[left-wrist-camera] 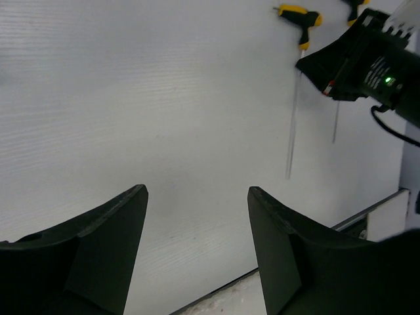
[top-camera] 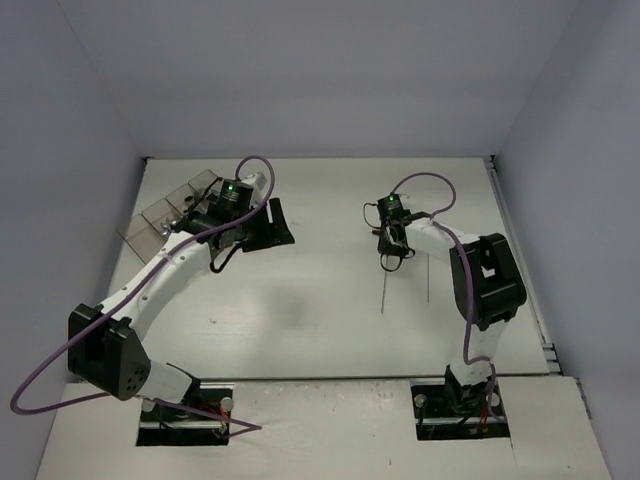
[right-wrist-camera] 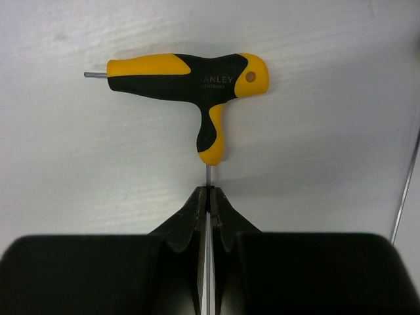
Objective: Sort the tools into containers
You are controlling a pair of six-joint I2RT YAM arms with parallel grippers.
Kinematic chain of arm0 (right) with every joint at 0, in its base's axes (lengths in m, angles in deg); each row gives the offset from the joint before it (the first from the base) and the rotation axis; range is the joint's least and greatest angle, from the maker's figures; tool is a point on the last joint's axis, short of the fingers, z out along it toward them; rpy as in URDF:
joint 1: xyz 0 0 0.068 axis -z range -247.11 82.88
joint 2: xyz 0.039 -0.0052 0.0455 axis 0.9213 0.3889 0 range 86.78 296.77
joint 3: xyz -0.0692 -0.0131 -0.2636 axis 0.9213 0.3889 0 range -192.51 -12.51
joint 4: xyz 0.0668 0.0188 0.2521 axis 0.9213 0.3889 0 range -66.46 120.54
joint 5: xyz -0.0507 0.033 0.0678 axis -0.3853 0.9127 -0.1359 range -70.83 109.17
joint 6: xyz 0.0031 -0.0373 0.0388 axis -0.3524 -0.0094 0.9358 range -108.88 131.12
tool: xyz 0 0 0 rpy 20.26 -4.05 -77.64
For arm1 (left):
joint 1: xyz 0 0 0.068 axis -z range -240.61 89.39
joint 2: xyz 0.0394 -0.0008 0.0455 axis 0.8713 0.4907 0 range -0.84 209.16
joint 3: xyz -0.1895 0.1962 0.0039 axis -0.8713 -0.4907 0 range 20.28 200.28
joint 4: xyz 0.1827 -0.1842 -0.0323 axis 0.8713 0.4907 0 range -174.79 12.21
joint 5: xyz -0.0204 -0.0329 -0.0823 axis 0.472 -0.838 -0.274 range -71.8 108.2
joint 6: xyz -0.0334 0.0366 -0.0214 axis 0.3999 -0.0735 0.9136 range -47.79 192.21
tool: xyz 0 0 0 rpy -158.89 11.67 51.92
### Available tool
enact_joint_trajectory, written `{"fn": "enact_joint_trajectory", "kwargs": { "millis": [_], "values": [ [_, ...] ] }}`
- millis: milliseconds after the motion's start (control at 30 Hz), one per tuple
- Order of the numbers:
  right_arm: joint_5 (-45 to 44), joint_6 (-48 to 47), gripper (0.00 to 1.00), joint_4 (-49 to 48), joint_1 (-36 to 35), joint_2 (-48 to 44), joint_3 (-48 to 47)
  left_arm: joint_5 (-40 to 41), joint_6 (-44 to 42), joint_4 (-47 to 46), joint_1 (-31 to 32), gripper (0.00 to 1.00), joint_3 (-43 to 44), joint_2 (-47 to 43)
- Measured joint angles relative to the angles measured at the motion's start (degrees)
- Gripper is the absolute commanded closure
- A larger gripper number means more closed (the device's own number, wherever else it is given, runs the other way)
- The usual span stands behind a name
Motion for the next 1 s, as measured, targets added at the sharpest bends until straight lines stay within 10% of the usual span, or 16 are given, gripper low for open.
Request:
{"fn": "enact_joint_trajectory", "kwargs": {
  "millis": [1000],
  "values": [
    [15.4, 4.1, 1.0, -8.2, -13.3, -18.4, 3.2, -1.3, 12.9, -28.2, 8.1, 0.46, -9.3, 0.0]
  ]
}}
